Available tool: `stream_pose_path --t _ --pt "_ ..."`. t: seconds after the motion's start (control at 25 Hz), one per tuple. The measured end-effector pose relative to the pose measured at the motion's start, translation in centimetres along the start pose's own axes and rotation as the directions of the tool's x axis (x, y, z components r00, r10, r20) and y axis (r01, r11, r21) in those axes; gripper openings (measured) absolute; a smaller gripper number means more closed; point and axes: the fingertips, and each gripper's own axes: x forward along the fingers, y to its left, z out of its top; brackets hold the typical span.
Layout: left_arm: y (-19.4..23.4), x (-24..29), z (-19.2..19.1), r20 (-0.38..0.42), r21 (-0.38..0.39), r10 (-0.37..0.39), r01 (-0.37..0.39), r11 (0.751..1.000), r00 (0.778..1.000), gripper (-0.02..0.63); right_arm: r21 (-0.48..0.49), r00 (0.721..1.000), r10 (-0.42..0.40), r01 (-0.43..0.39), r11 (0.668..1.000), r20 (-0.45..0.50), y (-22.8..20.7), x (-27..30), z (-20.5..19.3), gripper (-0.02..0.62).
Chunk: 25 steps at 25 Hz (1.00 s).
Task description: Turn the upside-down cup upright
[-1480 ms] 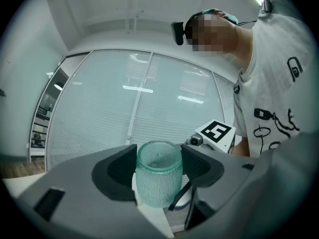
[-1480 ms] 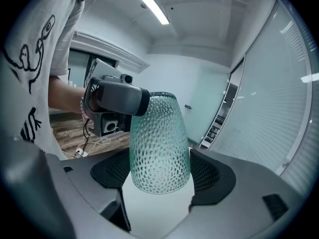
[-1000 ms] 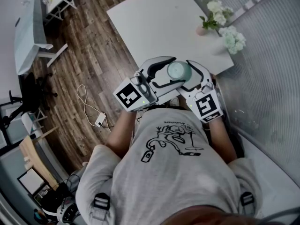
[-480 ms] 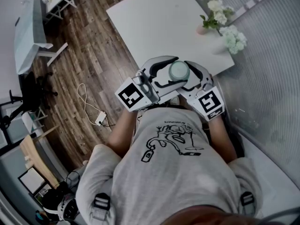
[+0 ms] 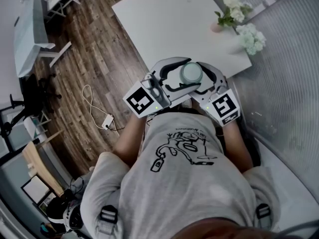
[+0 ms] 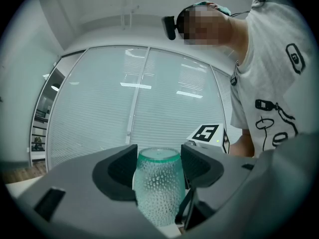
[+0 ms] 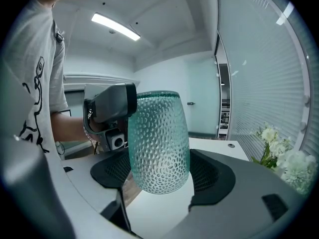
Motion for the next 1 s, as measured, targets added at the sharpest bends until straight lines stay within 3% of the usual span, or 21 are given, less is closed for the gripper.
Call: stream_pose_path --t 1.0 --pt "0.4 0.1 -6.7 -0.048 0.032 -0.029 0.031 0.999 0.998 0.275 0.029 0.996 0.006 -0.004 1.0 -0.088 -0.5 2.3 -6.3 0.367"
